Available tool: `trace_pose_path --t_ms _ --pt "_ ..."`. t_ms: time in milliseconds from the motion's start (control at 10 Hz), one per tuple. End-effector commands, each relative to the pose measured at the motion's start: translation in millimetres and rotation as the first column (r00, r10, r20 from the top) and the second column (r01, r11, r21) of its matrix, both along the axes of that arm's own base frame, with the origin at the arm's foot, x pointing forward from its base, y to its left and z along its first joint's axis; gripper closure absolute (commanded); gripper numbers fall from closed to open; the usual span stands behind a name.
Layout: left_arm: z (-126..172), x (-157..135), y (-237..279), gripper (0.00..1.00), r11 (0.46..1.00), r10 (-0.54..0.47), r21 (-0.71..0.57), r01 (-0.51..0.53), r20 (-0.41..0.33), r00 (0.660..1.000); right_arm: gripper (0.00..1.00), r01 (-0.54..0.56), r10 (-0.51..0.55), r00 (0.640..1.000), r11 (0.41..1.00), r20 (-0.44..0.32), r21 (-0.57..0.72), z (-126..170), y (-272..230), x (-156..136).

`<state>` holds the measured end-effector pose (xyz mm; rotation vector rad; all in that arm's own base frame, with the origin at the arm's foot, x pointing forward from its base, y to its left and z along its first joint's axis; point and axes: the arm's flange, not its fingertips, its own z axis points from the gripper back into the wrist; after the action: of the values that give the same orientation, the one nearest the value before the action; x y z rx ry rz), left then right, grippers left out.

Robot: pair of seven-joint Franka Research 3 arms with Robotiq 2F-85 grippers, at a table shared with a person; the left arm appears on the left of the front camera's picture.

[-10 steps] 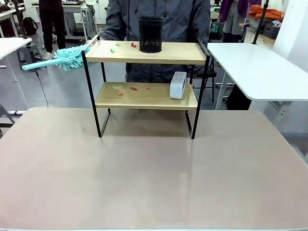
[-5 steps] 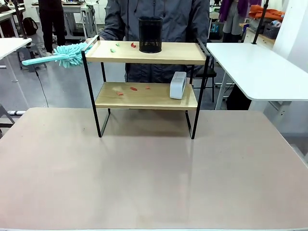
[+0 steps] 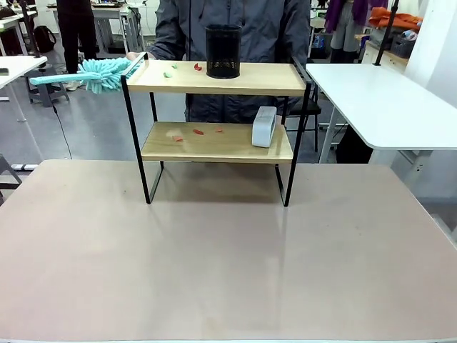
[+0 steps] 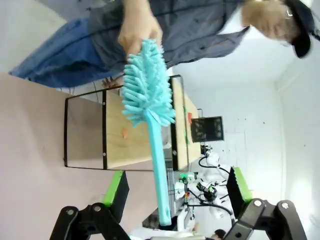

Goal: Clean the shelf.
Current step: Pick up the Duster from the human.

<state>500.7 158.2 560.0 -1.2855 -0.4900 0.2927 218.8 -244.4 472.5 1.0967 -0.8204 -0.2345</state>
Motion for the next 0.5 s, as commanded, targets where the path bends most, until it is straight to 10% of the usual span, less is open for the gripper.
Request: trace_pose_path --t_ms 0,300,400 --pt "9 -30 14 0.0 1.0 0.008 0.017 -0.01 0.087 0.996 0.0 0.0 0.001 0.999 1.0 0.036 -0.004 1 -1 3" --pt "1 1 6 0.0 1.0 0.005 0.009 -0.006 0.014 1.0 0.0 0.0 0.001 0.999 1.0 0.036 -0.004 1 -1 3" --pt "-6 -3 1 0.0 0.959 -0.281 -0.066 0.275 -0.112 0.953 0.0 0.0 0.001 0.999 1.0 0.036 -0.004 1 -1 3"
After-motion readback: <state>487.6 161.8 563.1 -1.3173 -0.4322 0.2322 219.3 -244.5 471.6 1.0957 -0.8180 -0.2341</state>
